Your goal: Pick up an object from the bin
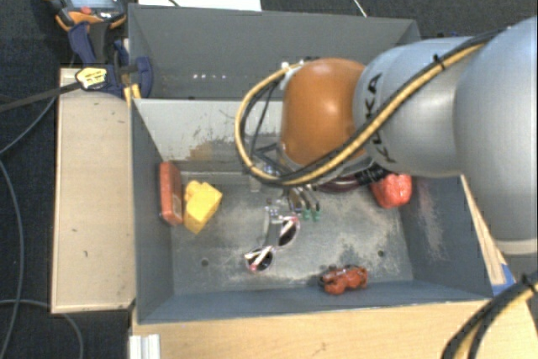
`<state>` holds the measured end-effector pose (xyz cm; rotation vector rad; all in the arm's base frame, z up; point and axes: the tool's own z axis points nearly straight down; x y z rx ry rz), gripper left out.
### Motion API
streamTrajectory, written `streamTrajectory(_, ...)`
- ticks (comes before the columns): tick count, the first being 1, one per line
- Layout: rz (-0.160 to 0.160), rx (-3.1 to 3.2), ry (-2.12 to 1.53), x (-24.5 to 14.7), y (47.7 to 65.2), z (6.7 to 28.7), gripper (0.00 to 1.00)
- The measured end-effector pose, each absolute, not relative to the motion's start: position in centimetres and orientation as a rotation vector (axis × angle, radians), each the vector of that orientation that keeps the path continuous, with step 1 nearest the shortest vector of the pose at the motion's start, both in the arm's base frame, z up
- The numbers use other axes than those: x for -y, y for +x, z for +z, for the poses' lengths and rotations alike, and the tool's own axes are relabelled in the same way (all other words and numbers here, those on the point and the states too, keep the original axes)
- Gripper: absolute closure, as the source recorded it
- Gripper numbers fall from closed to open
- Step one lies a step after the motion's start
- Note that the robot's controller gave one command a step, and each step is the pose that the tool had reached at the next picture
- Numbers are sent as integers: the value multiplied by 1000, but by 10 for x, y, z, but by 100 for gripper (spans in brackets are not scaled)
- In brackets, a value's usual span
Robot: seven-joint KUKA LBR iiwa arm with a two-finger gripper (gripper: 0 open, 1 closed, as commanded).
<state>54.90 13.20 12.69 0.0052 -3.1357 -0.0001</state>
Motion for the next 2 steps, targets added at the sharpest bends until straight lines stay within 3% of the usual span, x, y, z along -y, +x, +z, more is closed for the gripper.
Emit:
streamTrajectory(1,-2,3144,-3,-131,551,131,0)
streamTrajectory(2,-3,3074,656,-103,566,120,0)
